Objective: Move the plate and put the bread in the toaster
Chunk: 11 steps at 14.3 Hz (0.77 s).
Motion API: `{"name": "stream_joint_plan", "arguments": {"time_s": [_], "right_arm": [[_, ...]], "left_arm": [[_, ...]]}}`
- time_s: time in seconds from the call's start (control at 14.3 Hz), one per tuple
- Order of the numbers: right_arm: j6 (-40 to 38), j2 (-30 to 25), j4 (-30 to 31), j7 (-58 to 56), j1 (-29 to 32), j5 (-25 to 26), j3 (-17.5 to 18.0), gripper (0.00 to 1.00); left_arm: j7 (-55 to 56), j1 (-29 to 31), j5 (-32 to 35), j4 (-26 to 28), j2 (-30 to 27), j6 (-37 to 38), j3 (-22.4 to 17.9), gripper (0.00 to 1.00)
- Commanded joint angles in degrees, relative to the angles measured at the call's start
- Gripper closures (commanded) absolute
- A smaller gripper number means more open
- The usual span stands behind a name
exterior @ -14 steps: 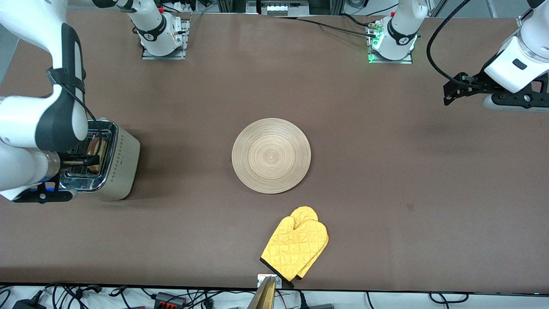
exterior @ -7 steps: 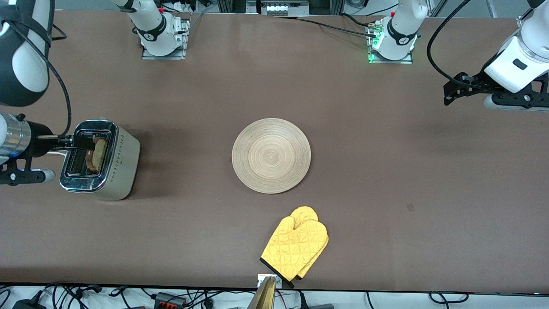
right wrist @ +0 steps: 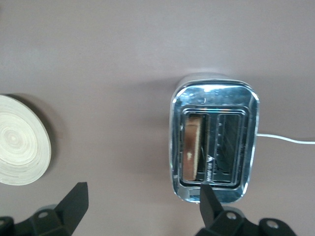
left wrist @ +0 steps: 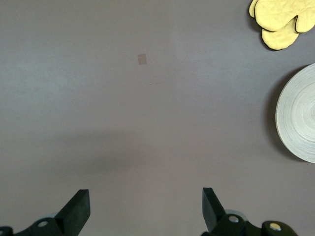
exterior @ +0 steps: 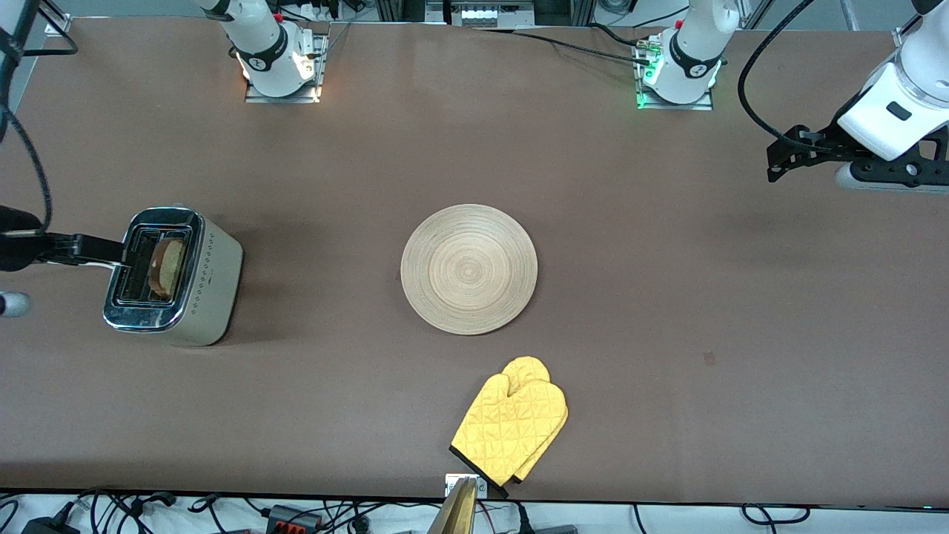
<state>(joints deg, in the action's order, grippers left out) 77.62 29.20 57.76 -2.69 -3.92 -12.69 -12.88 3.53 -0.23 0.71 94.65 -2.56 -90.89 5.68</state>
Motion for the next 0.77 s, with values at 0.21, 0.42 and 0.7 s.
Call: {"name": "stream_joint_plan", "arguments": {"time_s": [0.21, 0.42, 0.7], "right_arm": [[0.93, -10.08, 10.37, 0.67, 2.24, 0.98, 1.54, 0.00], [8.85, -21.43, 26.84, 0.58, 7.49, 8.53, 10.73, 0.00], [14.74, -25.16, 32.49, 0.58, 9.10, 16.55, 16.31, 0.00]], "left_arm": [[-0.20, 0.41, -0.79, -1.22, 0.10, 1.25, 0.03, 0.00], [-0.20, 0.41, -0.79, -1.22, 0.10, 1.25, 0.03, 0.00], [-0.20, 0.41, -0.79, -1.22, 0.10, 1.25, 0.03, 0.00]]}}
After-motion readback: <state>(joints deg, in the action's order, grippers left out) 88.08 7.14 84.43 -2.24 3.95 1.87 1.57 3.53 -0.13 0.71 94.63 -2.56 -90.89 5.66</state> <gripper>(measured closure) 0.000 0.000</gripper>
